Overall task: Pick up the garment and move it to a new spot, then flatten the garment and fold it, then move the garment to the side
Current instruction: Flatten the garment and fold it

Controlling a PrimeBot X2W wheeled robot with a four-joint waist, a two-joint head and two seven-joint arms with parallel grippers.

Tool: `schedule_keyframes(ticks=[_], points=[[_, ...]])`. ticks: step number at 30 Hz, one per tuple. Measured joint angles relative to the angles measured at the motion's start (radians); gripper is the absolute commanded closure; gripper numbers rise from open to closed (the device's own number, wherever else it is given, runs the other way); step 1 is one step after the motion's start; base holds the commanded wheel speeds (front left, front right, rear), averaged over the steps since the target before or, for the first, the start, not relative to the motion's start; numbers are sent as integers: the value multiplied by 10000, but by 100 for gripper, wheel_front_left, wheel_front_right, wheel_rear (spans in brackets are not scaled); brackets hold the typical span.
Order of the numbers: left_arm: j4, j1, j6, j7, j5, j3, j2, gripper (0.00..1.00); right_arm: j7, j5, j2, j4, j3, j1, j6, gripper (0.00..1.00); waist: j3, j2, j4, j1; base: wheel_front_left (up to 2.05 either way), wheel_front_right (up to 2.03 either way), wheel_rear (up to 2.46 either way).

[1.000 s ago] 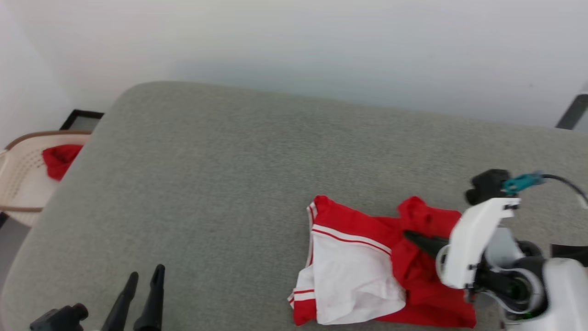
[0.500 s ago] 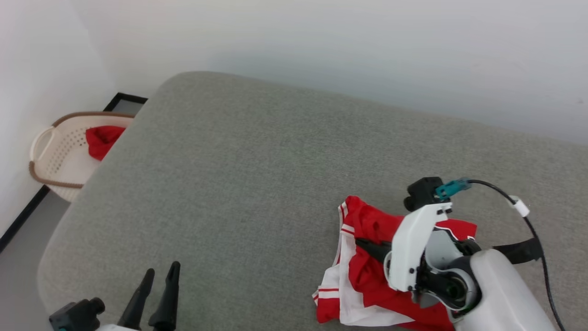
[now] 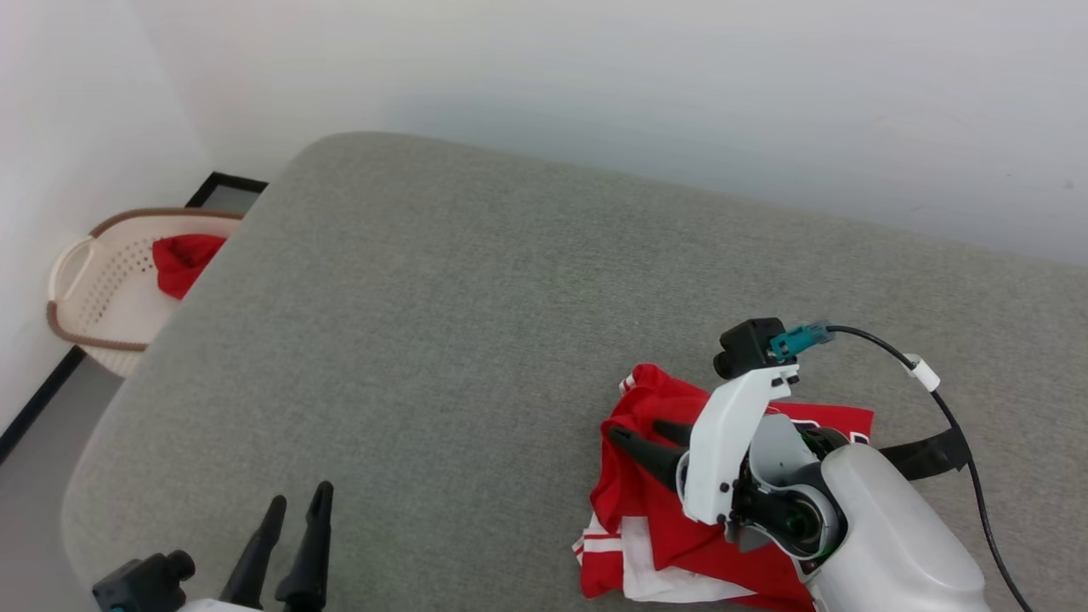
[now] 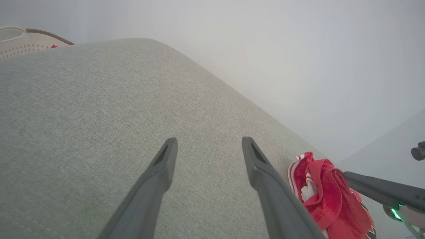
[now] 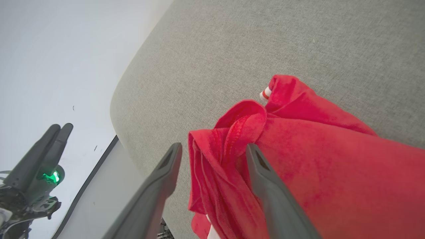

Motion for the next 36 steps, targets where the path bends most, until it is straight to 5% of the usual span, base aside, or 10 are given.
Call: schedule_keyframes(ticks=[15, 36], points=[[-203, 237, 88, -73, 119, 232, 205, 0, -995, -13, -136, -591, -196, -81, 0, 0, -329, 0, -1060, 0, 0, 0, 0], [-709, 970, 529, -128, 788, 731, 734, 0, -5045, -1365, -3083, -3233, -1323, 2202, -2, 0, -898, 0, -3252, 0, 0, 0, 0]])
